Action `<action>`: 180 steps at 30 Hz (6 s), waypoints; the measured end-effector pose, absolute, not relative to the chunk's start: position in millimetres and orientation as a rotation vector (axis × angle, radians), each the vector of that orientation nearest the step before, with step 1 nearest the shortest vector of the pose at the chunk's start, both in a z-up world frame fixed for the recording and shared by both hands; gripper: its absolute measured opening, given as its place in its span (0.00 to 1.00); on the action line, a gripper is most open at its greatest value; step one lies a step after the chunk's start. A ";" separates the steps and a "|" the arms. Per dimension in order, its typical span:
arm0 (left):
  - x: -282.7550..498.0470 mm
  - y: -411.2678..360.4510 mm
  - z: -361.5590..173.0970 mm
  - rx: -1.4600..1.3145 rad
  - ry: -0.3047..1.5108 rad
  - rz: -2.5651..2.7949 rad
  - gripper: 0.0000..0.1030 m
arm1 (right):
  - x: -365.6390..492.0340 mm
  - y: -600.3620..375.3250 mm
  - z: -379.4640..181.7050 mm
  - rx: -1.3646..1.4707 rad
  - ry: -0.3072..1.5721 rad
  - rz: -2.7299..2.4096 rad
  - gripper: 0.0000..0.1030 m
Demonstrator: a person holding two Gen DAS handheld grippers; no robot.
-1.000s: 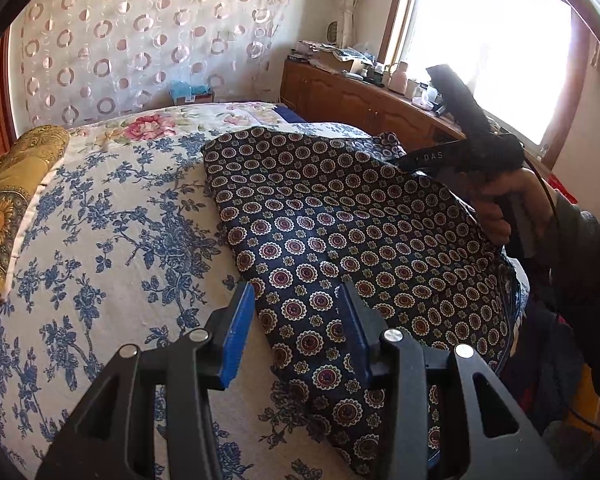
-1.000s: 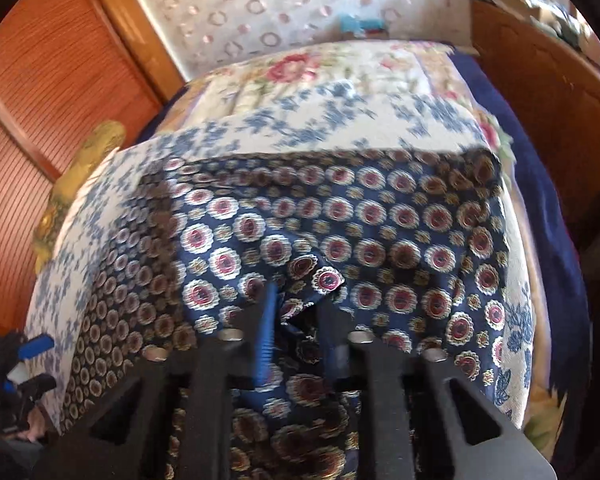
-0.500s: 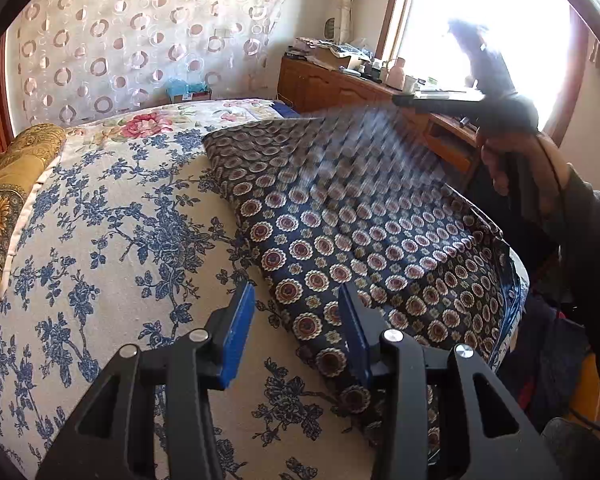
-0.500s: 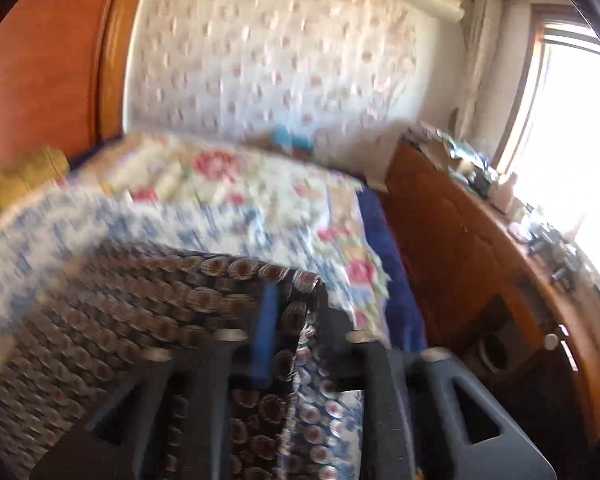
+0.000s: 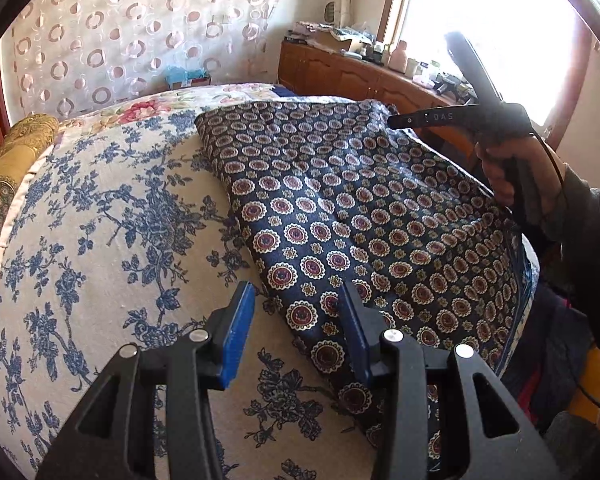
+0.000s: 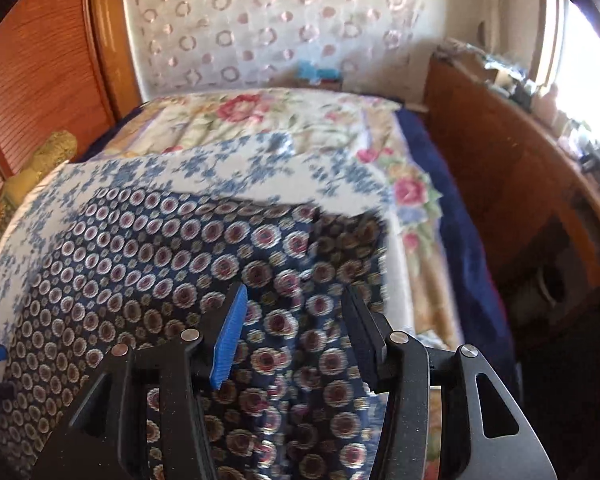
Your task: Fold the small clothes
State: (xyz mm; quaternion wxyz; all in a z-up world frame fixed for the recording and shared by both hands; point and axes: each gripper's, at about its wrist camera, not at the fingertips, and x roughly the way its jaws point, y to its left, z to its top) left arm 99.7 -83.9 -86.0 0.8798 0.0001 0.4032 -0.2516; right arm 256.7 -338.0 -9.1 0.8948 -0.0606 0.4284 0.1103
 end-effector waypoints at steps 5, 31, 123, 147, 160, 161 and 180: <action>101.8 -84.0 -91.1 -0.015 0.859 -0.550 0.47 | 262.2 -328.9 -28.3 -0.142 0.944 0.245 0.48; 93.0 -84.3 -75.0 -0.016 0.792 -0.533 0.58 | 228.3 -377.1 4.4 -0.183 0.836 0.146 0.20; 58.8 -100.0 -83.8 -0.056 0.811 -0.669 0.00 | 46.0 -380.2 -37.0 -0.062 0.909 0.290 0.02; 181.1 -83.9 -3.5 -0.125 0.654 -0.535 0.00 | 169.5 -357.8 64.5 -0.077 0.632 0.315 0.01; 260.9 -98.1 -46.9 -0.085 0.780 -0.491 0.00 | 271.5 -357.8 14.6 -0.071 0.735 0.286 0.02; 262.3 -97.8 -48.7 -0.089 0.787 -0.494 0.01 | 273.1 -356.4 11.7 -0.082 0.740 0.284 0.03; 210.4 -75.6 -60.6 0.010 0.839 -0.523 0.56 | 230.1 -373.6 14.4 -0.274 0.690 0.159 0.47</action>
